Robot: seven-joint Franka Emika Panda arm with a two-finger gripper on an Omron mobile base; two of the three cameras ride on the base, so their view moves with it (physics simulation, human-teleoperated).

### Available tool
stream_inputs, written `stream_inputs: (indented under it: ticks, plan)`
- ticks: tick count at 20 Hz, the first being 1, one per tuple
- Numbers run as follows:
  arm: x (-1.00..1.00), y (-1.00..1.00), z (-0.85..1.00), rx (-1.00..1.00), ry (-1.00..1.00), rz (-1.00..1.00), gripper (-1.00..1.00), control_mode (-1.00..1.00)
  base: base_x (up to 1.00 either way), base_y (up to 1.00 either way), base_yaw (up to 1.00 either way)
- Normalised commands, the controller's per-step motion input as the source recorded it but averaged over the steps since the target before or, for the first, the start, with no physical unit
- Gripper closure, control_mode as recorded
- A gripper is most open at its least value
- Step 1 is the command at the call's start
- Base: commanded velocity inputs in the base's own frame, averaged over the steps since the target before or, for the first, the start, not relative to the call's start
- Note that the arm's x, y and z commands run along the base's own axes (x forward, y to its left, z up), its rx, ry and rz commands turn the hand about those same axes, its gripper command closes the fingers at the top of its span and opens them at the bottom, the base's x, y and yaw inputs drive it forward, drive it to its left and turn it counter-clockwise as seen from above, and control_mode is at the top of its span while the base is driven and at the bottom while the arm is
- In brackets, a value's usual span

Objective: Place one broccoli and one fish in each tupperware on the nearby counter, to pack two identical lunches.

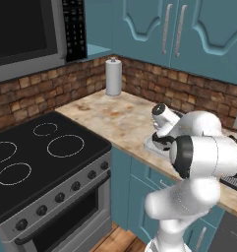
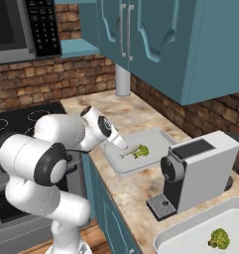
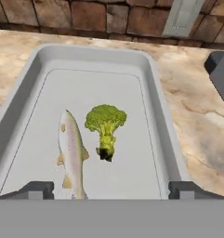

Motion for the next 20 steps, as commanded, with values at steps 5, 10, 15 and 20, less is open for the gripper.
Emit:
stream_inputs:
  ticks: [5,10,15,20]
  plan:
    - [-0.68,0.58,0.99,-0.07,-0.09,0.0,-1.0,-1.0,0.0,0.0,0.0]
    - [-0.41,0.57,1.0,-0.1,-0.08,0.0,-1.0,-1.0,0.0,0.0,0.0]
    - [-0.17,0.46,0.82,-0.11,-0.07,0.0,-1.0,-1.0,0.0,0.0,0.0]
    - [-0.06,0.07,0.04,-0.01,-0.04,0.0,-1.0,-1.0,0.0,0.0,0.0]
